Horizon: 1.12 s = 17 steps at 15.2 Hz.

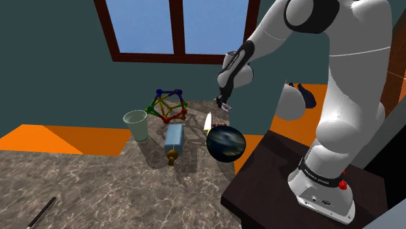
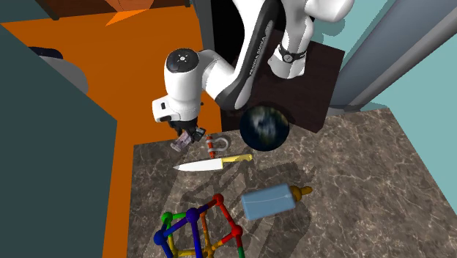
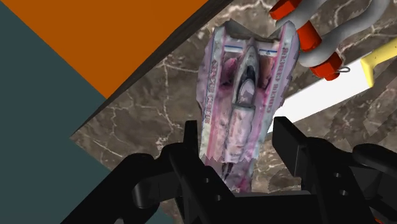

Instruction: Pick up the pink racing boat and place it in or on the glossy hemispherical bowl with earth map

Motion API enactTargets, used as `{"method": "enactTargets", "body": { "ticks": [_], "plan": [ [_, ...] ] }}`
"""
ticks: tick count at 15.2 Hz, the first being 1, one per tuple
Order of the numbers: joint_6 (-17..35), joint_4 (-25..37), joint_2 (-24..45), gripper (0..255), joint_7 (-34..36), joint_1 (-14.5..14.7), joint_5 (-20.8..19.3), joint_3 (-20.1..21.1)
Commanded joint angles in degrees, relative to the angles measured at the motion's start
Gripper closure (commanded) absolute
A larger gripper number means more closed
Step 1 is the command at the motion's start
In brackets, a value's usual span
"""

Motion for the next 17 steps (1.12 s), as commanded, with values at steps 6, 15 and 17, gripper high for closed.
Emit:
{"method": "enactTargets", "body": {
  "ticks": [6, 15, 17],
  "plan": [
    [-4.6, 0.0, -4.6, 255, 0.5, 0.5, -0.8, -0.6],
    [-10.8, 0.9, -10.0, 255, 0.9, 0.9, -1.7, -1.0],
    [-12.2, 1.2, -11.1, 255, 1.0, 0.9, -1.9, -1.1]
  ]
}}
